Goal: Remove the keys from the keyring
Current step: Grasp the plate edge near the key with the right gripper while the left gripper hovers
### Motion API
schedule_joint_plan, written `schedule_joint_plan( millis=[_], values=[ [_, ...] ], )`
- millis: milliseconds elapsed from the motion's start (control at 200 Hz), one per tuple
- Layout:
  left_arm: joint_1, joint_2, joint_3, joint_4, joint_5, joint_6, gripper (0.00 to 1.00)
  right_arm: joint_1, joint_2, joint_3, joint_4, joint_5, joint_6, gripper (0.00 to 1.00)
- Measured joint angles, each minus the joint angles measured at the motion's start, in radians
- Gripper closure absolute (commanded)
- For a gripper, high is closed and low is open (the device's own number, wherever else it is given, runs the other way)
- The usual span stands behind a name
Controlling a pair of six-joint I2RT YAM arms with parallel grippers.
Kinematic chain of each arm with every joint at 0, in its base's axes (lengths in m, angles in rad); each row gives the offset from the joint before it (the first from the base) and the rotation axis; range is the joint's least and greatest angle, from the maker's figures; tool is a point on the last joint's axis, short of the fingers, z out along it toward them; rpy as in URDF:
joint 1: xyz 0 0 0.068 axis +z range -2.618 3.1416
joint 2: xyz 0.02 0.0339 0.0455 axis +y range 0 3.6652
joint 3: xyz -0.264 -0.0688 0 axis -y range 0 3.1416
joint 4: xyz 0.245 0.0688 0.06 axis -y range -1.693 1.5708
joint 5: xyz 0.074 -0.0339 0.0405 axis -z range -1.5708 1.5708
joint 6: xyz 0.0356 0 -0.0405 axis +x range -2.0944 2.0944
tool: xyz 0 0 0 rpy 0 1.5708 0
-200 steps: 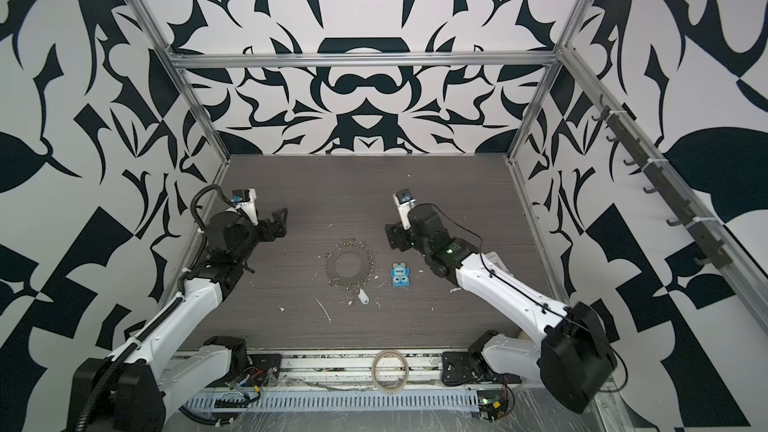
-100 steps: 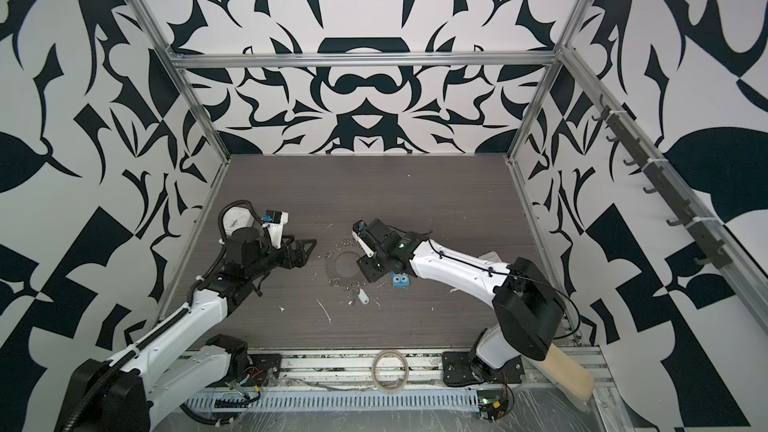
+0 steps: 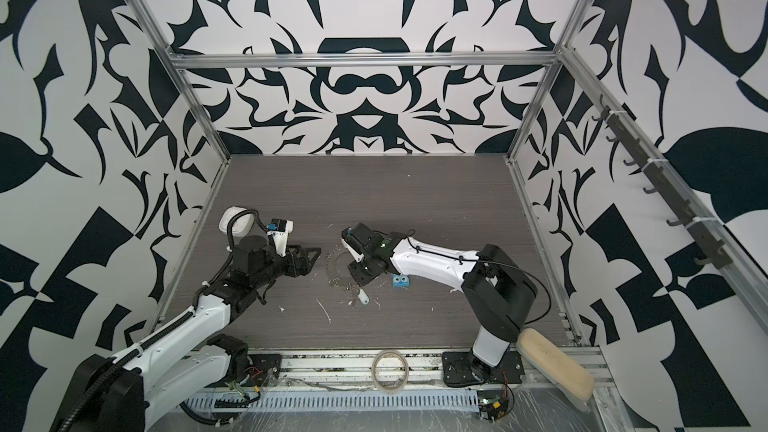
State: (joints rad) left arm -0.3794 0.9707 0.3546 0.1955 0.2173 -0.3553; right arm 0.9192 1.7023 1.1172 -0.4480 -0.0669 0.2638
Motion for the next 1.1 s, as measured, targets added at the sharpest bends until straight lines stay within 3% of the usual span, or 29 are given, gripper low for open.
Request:
schedule_joint_plan(
  millis=[810,835,1100],
  values=[
    [-0.007,-0.002,-0.028,0.024,-0.014,-0.017,0.14,0.044,0.089,0.031,-0.016,-0.003,0.003,0.84],
    [-0.007,-0.002,-0.028,0.024,-0.014,-0.018,0.18,0.044,0.09,0.031,-0.016,-0.003,0.003,0.84],
    [-0.01,-0.002,-0.028,0.024,-0.016,-0.023,0.19,0.045,0.112,0.031,-0.023,0.013,0.004,0.84]
  ],
)
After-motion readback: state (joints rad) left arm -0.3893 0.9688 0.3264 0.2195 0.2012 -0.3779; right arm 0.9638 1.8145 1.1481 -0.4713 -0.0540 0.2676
